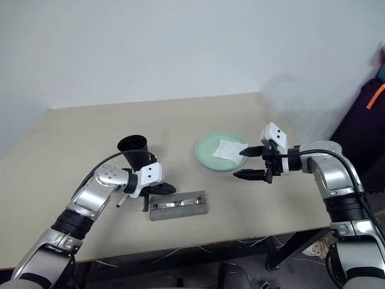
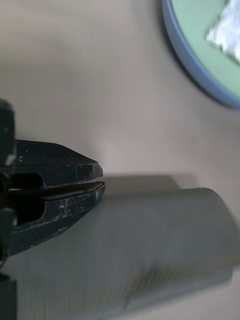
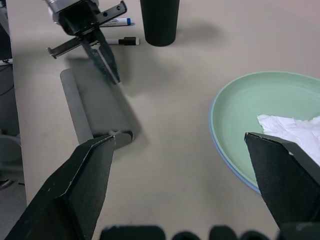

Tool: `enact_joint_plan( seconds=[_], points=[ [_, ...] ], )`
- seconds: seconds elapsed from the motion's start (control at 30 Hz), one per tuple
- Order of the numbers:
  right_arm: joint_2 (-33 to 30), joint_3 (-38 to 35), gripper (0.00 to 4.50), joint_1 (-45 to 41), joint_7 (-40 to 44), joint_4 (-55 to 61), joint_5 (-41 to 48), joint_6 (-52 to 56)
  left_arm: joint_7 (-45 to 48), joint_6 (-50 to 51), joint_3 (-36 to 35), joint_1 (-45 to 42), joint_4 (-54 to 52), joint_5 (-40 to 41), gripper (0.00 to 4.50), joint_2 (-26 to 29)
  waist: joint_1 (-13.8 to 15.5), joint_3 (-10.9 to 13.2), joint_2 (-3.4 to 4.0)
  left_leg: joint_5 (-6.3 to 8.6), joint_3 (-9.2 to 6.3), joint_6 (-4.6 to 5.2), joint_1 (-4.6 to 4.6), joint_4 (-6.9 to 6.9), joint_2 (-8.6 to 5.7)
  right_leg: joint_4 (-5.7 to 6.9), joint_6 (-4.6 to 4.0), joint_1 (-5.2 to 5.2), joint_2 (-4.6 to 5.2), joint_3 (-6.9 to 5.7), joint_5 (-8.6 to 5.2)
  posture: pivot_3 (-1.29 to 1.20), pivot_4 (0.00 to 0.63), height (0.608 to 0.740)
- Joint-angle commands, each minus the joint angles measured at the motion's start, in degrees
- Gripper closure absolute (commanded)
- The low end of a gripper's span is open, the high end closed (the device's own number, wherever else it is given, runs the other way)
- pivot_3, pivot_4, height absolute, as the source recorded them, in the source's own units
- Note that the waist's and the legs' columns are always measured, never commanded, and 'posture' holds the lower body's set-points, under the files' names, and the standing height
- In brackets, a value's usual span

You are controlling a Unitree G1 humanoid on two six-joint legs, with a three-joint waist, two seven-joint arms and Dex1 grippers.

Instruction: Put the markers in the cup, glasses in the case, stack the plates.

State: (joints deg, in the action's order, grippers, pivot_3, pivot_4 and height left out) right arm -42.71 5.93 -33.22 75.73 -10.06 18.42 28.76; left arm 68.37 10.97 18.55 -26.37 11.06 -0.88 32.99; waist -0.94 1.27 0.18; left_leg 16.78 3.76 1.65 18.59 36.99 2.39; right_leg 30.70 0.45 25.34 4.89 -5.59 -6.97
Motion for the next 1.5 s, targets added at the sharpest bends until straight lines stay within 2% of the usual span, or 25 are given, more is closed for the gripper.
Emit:
enact_joint_plan(
  seconds=[0.03, 0.4, 0.5, 0.53, 0.63, 0.8, 0.9, 1.07, 1.3, 1.5],
  points=[
    [0.1, -1.0, 0.0, -1.3, -0.2, 1.0, 0.6, -1.0, 1.2, 0.9, -0.9, -0.5, -4.0, 1.9, 4.48, 0.9, 0.0, 0.0, 0.0, 0.0, 0.01, 0.0, 0.01, 0.0, 0.0, -0.03, 0.0, 0.0, 0.0, -0.01, 0.0, 0.0, 0.0, 0.726],
    [0.0, -0.9, 0.0, -1.6, -0.2, 0.5, 0.3, -1.3, 2.1, 2.7, -0.7, 1.8, -7.9, 3.1, 4.48, 2.1, -0.1, 0.0, 0.0, 0.0, 0.09, 0.0, -0.03, 0.03, 0.06, -0.04, 0.01, 0.03, -0.01, -0.04, -0.01, 0.0, 0.0, 0.726],
    [0.0, -0.9, 0.0, -1.7, -0.2, 0.4, 0.3, -1.3, 1.3, 3.7, -2.9, 1.6, -9.4, 4.8, 4.48, 2.2, -0.1, 0.0, 0.0, 0.0, 0.09, 0.0, -0.03, 0.03, 0.06, -0.03, 0.01, 0.03, -0.01, -0.04, -0.01, 0.0, 0.0, 0.726],
    [0.0, -0.9, 0.0, -1.8, -0.2, 0.3, 0.3, -1.3, 0.5, 5.2, -3.6, 1.3, -10.2, 5.1, 4.48, 2.2, -0.1, 0.0, 0.0, 0.0, 0.09, 0.0, -0.02, 0.03, 0.06, -0.04, 0.01, 0.03, -0.01, -0.04, -0.01, 0.0, 0.0, 0.726],
    [-0.1, -0.8, 0.0, -1.5, 0.1, 0.6, 0.4, -1.2, -3.7, 19.6, -7.3, -0.3, -15.2, 7.9, 4.48, 2.4, -0.1, 0.0, -0.03, 0.0, 0.07, 0.0, -0.01, 0.03, 0.05, -0.03, 0.01, 0.02, -0.01, -0.02, -0.01, 0.0, 0.0, 0.726],
    [0.0, -0.7, 0.0, -1.7, 0.1, 0.3, 0.2, -1.2, -11.3, 29.0, -9.3, 0.1, -20.0, 5.4, 4.48, 4.5, -0.2, 0.0, -0.03, -0.01, -0.01, 0.01, -0.03, 0.02, 0.01, 0.02, 0.03, 0.0, -0.02, 0.0, 0.0, 0.0, 0.0, 0.726],
    [0.2, -0.5, 0.0, -1.7, 0.3, 0.0, 0.2, -1.3, -16.3, 38.2, -10.9, -0.4, -21.0, 5.5, 3.88, 4.6, -0.2, 0.0, -0.03, -0.01, -0.03, 0.02, -0.04, 0.0, 0.01, 0.05, 0.03, 0.0, -0.04, 0.01, 0.01, 0.0, 0.0, 0.726],
    [0.4, -0.1, 0.0, -2.3, 0.6, -0.6, 0.0, -1.4, -22.8, 47.3, -11.7, 0.6, -24.6, 5.0, 2.12, 5.9, -0.2, 0.0, -0.04, -0.01, -0.1, 0.01, -0.03, -0.01, -0.01, 0.04, 0.02, -0.01, -0.06, 0.02, 0.0, 0.0, 0.0, 0.726],
    [1.0, 0.9, 0.0, -3.8, 1.3, -1.8, -0.4, -1.6, -26.3, 54.8, -12.8, 3.7, -29.7, 7.9, 2.12, 6.8, -0.2, 0.0, -0.05, -0.01, -0.15, 0.01, -0.03, -0.02, -0.07, 0.04, 0.01, -0.03, -0.05, 0.07, 0.0, 0.0, 0.0, 0.726],
    [1.1, 1.5, 0.0, -4.5, 1.8, -2.4, -0.4, -1.7, -29.0, 55.4, -13.3, 6.8, -28.6, 8.8, 2.12, 7.5, -0.2, 0.1, -0.11, -0.01, -0.2, 0.0, -0.03, -0.03, -0.07, 0.05, 0.0, -0.03, -0.06, 0.05, -0.01, 0.0, 0.0, 0.726]
  ],
)
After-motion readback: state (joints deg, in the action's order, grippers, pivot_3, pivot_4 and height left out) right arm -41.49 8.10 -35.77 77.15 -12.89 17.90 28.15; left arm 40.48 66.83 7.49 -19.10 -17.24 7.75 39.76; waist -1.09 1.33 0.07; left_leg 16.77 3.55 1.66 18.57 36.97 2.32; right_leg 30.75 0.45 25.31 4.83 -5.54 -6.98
